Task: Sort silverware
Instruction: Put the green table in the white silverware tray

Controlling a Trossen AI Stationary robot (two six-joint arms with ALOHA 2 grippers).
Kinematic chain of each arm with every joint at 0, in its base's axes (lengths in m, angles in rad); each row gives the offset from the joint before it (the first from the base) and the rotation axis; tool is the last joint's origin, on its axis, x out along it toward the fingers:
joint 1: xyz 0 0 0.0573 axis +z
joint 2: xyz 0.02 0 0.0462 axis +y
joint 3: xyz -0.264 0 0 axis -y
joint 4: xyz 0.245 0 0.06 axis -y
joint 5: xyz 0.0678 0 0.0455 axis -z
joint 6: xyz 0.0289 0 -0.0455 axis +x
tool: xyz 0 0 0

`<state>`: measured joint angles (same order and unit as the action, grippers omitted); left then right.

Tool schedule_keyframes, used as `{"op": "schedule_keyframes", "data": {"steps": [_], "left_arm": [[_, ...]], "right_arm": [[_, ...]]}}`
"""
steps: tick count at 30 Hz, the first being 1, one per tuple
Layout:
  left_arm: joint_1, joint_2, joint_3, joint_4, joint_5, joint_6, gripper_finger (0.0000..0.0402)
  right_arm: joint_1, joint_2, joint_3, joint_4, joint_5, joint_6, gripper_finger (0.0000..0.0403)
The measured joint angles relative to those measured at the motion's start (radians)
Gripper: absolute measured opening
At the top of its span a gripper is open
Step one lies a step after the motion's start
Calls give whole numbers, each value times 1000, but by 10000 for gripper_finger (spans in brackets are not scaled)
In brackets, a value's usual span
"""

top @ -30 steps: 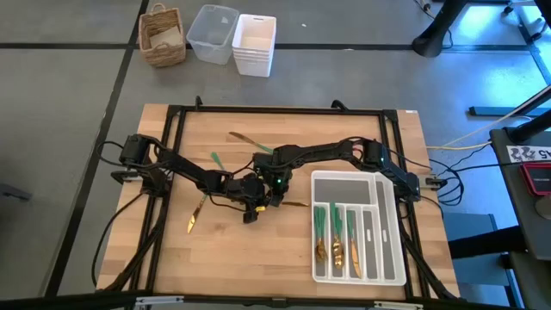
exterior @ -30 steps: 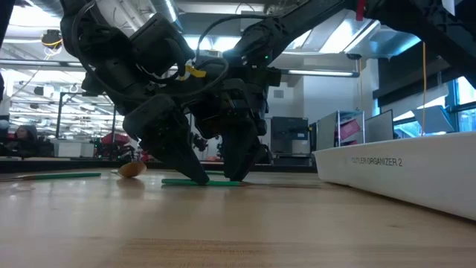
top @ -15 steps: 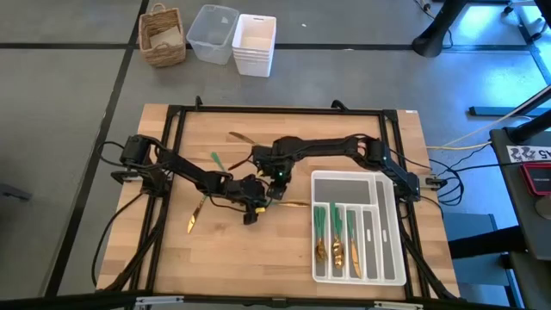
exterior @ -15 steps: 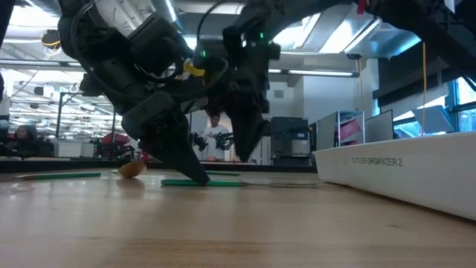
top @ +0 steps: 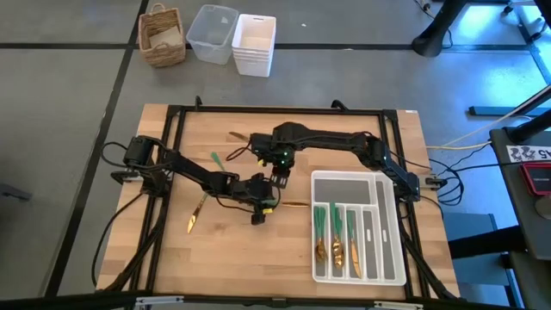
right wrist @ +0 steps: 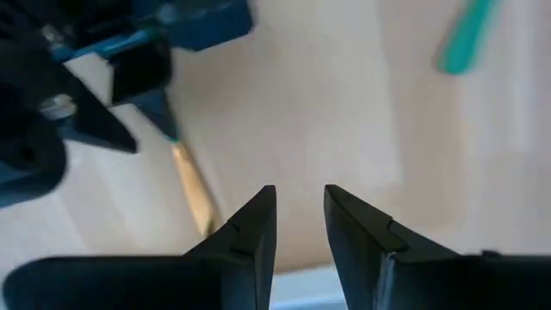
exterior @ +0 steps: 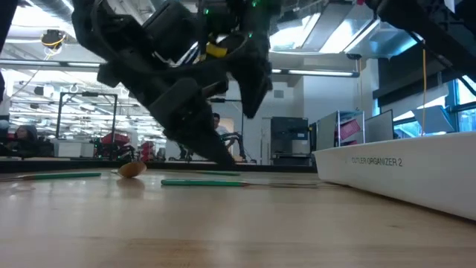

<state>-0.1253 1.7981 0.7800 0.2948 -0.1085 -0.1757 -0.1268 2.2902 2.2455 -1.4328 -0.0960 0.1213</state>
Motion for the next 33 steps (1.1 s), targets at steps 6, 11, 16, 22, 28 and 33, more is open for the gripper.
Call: {"op": "schedule_keyframes", "data": {"steps": [6,11,16,22,28,33], "left_arm": [[3,-1,9,-5,-4,59,129],[3,3,9,-4,-11,74,129],[0,18,15,-6,-11,73,129],[13,19,125,-204,-11,84,129],[53,19,244,-389,12,102,129],[75,19,277,-438,81,89,129]], "right_arm": [[0,-32,94,-127,114,-39,101],[0,-162,83,-138,114,-52,101],[0,-326,84,-139,136,-51,101],[0,-522,84,-139,252,-15,101],[0,-677,84,-139,345,78,101],[2,-771,84,-139,415,133,101]]}}
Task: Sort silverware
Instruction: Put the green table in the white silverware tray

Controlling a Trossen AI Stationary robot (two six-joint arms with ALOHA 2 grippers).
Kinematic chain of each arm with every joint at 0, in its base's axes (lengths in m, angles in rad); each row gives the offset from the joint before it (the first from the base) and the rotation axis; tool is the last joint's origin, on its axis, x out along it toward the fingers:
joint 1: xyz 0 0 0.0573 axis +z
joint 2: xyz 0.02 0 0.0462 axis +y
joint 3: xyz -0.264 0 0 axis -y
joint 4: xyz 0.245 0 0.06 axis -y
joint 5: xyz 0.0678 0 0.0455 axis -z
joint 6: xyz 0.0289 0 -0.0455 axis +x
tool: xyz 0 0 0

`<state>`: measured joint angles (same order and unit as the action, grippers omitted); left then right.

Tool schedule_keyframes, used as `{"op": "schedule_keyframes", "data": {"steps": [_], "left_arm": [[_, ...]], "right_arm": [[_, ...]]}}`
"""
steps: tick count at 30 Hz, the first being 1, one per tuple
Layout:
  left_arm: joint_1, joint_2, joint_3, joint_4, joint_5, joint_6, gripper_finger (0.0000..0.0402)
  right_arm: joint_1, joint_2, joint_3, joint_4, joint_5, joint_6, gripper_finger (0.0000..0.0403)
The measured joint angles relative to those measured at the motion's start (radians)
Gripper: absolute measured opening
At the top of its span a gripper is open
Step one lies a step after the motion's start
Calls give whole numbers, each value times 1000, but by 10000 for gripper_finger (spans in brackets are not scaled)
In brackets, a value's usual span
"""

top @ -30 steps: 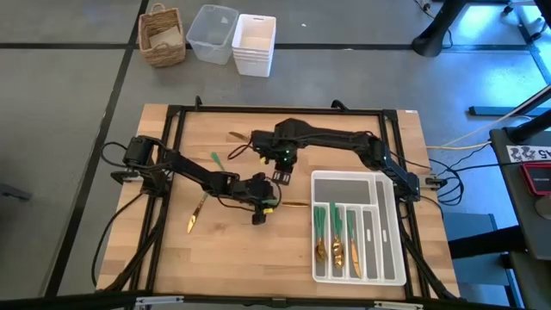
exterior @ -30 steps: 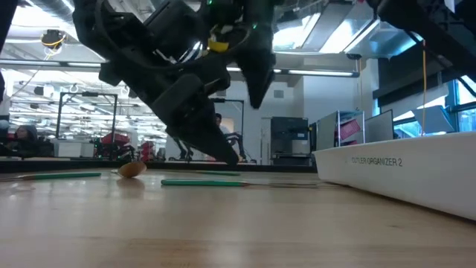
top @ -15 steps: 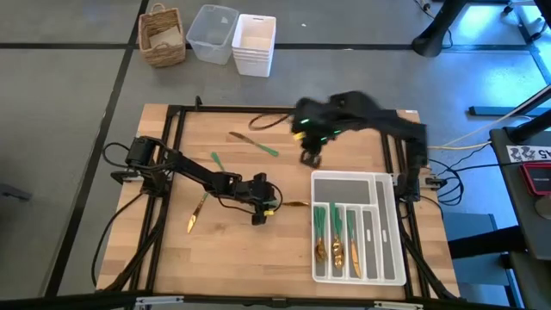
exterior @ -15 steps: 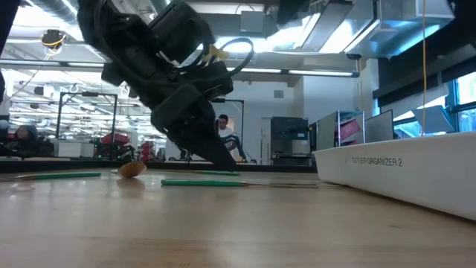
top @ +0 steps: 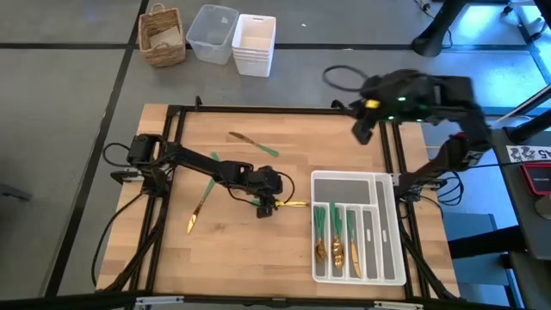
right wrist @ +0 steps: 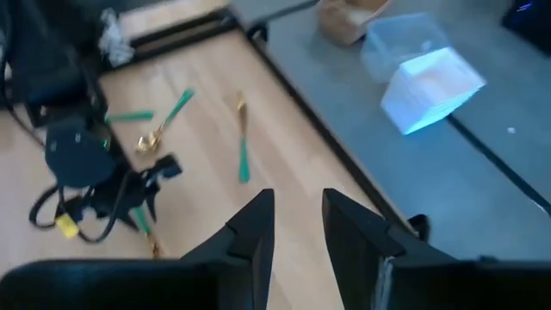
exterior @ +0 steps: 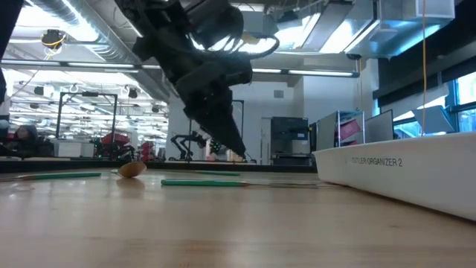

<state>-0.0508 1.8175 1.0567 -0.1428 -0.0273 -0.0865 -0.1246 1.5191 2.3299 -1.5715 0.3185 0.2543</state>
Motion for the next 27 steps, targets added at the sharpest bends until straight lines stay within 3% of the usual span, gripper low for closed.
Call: {"op": "schedule_keyframes", "data": {"steps": [7,15,19,23,27], "left_arm": [[-9,32,0,-32,44,-22,129],[-21,154,87,-54,43,-18,129],[-22,194,170,-197,-1,-3,129],[-22,209,212,-306,-23,21,129],[-22,211,235,-341,-29,13,127]], "right_arm": [[0,-86,0,0,144,62,101],[0,-89,0,0,142,63,101],[0,-84,-1,1,142,46,101],[0,-85,-1,76,94,-8,101],[0,-109,-2,242,-68,-96,101]]}}
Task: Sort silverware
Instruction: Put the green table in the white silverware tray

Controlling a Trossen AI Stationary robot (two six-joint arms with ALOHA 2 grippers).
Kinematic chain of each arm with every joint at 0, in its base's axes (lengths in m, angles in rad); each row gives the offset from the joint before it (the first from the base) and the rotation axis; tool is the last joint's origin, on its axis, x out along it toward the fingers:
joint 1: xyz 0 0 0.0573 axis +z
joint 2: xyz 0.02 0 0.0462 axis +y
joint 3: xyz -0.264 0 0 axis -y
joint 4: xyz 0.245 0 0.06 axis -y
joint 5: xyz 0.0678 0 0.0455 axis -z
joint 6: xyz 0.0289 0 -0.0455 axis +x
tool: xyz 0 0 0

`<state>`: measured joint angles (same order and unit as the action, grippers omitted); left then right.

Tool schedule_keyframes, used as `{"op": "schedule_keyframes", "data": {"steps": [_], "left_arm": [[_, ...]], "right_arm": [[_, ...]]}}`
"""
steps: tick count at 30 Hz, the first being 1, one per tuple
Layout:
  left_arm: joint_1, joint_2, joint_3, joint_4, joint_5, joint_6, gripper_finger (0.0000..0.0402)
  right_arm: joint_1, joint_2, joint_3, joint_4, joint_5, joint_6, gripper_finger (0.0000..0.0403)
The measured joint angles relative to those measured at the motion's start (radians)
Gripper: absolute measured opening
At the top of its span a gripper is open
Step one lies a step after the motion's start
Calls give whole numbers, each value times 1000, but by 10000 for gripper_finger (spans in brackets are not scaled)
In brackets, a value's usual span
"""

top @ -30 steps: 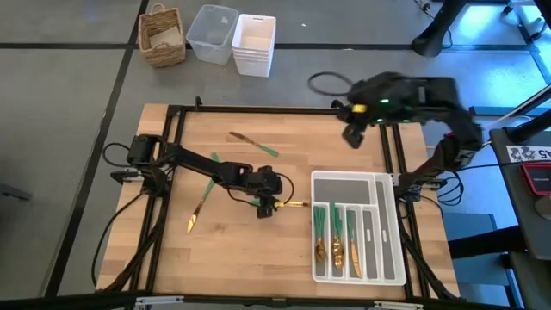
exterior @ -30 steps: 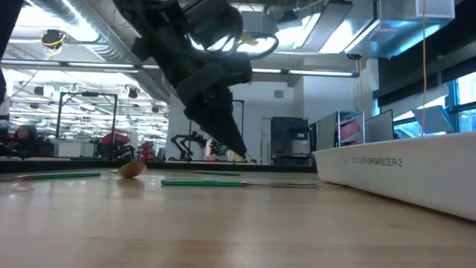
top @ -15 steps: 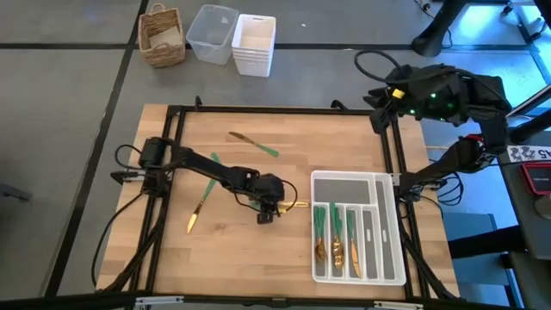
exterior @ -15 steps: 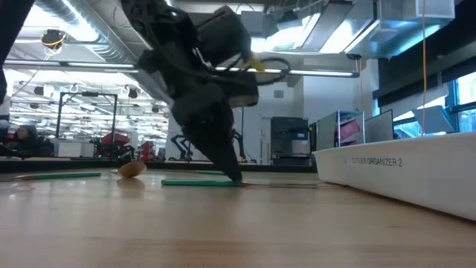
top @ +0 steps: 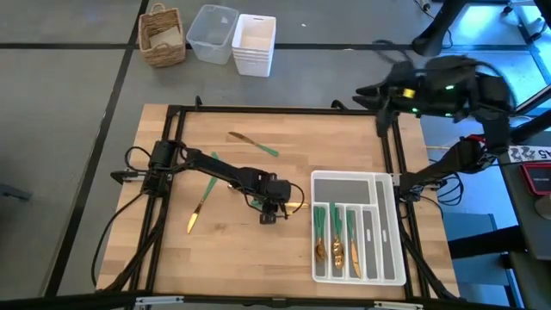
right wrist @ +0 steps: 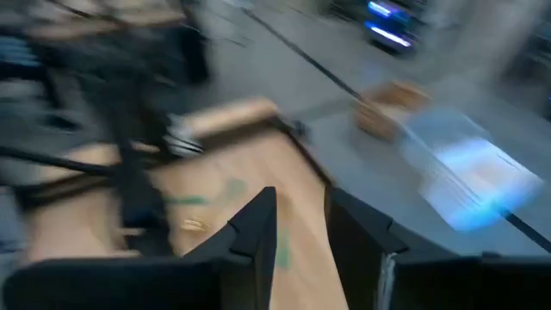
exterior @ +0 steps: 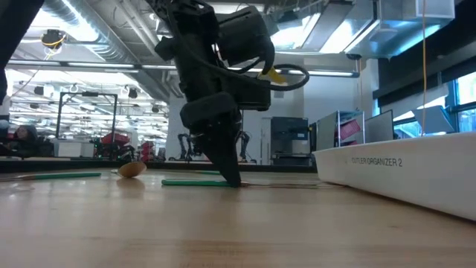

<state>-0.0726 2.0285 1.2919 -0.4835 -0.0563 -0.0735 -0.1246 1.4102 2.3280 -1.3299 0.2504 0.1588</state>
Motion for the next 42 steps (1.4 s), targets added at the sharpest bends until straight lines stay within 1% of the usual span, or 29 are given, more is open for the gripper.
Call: {"op": "schedule_keyframes", "data": {"steps": [2,4,6,8,10,14,17,23,25,28,32,35,38,42], "left_arm": [[0,0,3,-3,-2,-11,117],[0,0,3,-8,-4,-33,101],[1,0,3,-23,-2,-54,82],[2,0,3,-40,13,-58,65],[3,0,3,-45,23,-58,52],[4,0,3,-47,25,-64,38],[10,0,2,-48,34,-108,31],[20,-7,-1,-37,46,-194,24],[24,-12,-2,-26,54,-214,25],[37,-12,-3,-11,95,-239,28],[55,-11,-3,-6,154,-313,26],[71,-13,-3,-4,174,-347,24],[90,-15,-3,-2,193,-367,27],[124,-29,-4,-15,214,-393,30]], "right_arm": [[0,-19,0,37,-86,-41,101],[0,-40,1,29,-152,-78,101],[1,-52,1,-19,-175,-88,101],[1,-60,1,-61,-173,-86,101],[1,-62,0,-77,-149,-82,101],[0,-75,-4,-88,-100,-81,101],[0,-107,-64,-74,-84,-85,101],[0,-190,-285,61,-72,-86,101],[0,-242,-374,118,-70,-86,101],[0,-326,-531,203,-69,-80,101],[0,-443,-785,345,-82,-26,101],[0,-496,-965,445,-118,-3,101],[0,-517,-1121,543,-174,16,101],[0,-502,-1293,675,-301,52,101]]}}
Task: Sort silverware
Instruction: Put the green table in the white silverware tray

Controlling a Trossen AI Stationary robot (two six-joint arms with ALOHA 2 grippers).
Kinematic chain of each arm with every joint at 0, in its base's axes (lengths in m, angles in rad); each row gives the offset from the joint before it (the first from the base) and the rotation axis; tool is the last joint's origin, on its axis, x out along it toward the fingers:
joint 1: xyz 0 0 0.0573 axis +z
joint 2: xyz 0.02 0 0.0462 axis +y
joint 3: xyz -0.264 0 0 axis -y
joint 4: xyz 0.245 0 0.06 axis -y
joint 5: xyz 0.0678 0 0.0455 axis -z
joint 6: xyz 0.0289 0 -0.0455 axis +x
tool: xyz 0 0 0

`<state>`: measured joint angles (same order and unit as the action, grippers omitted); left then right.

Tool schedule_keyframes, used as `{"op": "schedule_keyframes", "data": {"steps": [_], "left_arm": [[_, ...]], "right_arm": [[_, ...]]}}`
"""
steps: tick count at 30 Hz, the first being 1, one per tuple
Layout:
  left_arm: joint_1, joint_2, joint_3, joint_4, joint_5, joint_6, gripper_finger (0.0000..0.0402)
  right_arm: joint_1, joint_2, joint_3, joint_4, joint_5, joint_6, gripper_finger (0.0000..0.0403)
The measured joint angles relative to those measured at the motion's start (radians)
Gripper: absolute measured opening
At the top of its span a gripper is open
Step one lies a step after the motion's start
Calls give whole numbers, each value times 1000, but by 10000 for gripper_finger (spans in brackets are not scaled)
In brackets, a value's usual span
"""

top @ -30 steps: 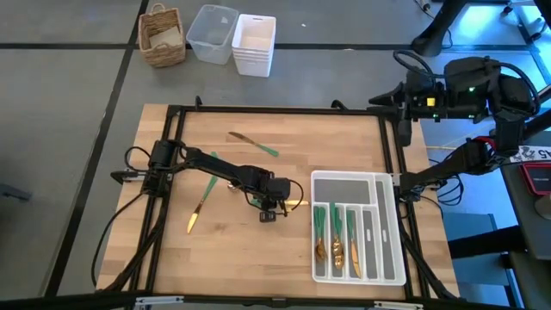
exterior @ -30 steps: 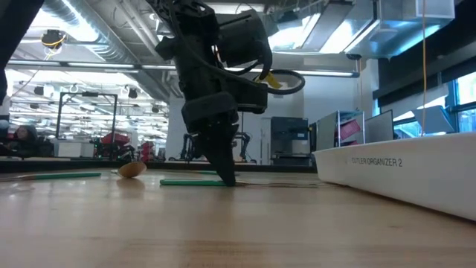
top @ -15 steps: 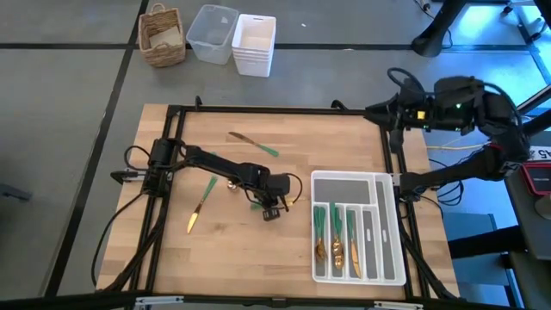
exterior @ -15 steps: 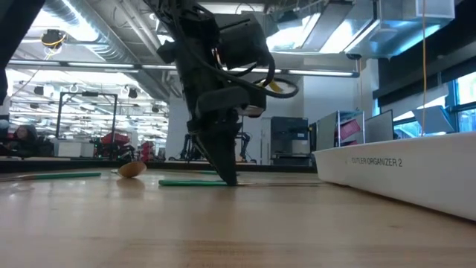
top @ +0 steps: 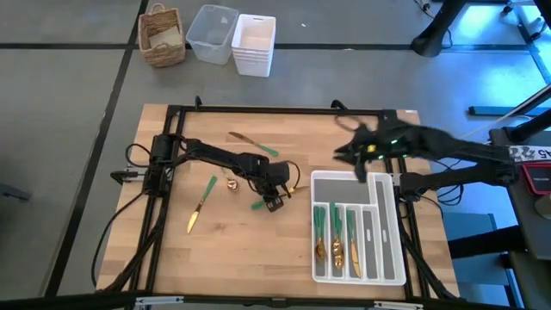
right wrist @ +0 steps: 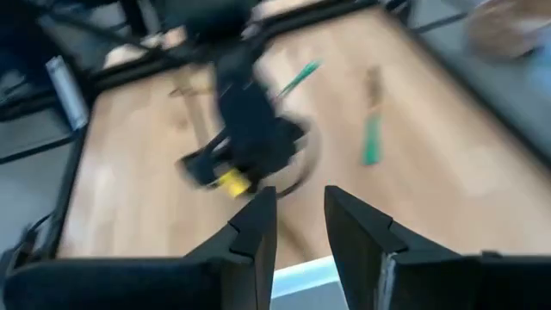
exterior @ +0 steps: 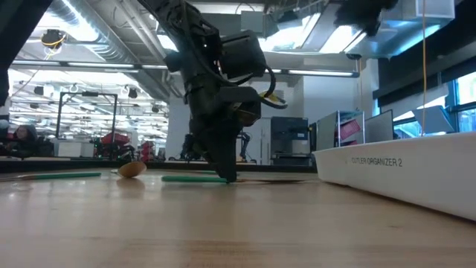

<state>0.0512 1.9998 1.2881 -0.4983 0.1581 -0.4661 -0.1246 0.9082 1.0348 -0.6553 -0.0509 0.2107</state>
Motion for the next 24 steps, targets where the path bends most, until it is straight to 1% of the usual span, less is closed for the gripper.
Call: {"op": "schedule_keyframes", "data": {"steps": [2,4,7,12,16,19,24], "left_arm": [[18,-8,0,-1,3,-19,31],[36,-23,0,-1,11,-28,31],[64,-46,0,3,41,-35,32],[109,-100,0,8,98,-39,32],[141,-141,1,12,147,-39,32],[160,-164,2,19,189,-74,32],[169,-180,2,52,248,-113,33]], "right_arm": [[0,21,-70,74,-65,3,101],[1,40,-122,152,-109,3,101],[0,73,-165,250,-118,-6,101],[1,119,-180,315,-109,-79,101],[1,125,-180,317,-93,-146,101],[1,125,-180,319,-75,-214,101],[1,125,-180,320,-2,-367,101]]}}
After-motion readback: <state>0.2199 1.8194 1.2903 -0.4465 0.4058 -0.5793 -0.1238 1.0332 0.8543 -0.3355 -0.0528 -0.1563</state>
